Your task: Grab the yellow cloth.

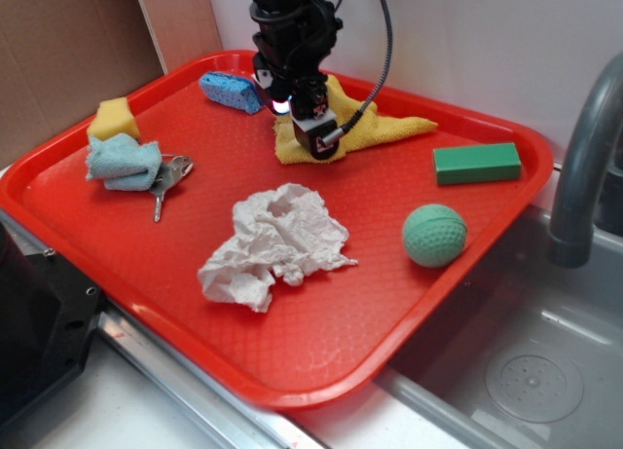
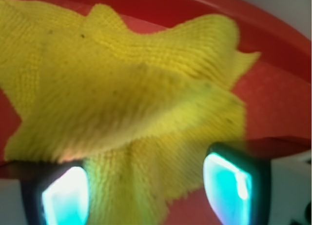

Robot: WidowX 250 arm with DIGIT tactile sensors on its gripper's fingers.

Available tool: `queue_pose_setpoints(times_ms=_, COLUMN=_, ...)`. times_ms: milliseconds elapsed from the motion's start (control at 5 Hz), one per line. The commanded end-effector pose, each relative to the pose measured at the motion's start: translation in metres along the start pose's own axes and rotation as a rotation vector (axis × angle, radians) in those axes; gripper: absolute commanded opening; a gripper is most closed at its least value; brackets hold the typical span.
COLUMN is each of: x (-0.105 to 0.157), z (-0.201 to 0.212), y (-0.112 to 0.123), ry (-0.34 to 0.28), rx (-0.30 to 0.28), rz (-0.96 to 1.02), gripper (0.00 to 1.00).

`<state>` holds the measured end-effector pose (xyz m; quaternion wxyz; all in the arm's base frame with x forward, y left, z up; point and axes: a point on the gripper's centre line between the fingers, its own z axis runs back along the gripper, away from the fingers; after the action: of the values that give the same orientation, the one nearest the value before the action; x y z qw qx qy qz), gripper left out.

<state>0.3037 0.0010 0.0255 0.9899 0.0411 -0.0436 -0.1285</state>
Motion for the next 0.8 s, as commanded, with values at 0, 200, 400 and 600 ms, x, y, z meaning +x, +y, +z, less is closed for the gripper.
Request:
queue_pose_setpoints(times_ms=0, x=0.0090, z=-0.0117, y=-0.0037, ry=-0.011, rx=-0.005, rz=0.012, gripper=0.00)
queue_pose_setpoints(times_ms=200, x=0.0086, z=-0.0137, y=-0.0056, ry=-0.008, rx=-0.007, rz=0.008, gripper=0.00)
queue_pose_setpoints(times_ms=400, x=0.0090, z=-0.0172, y=-0.0057, ry=0.003, rx=-0.009, rz=0.007, gripper=0.00)
queue_pose_setpoints(times_ms=600, x=0.0078, z=-0.0182, y=-0.0061, ry=0.003, rx=-0.013, rz=0.012, gripper=0.00)
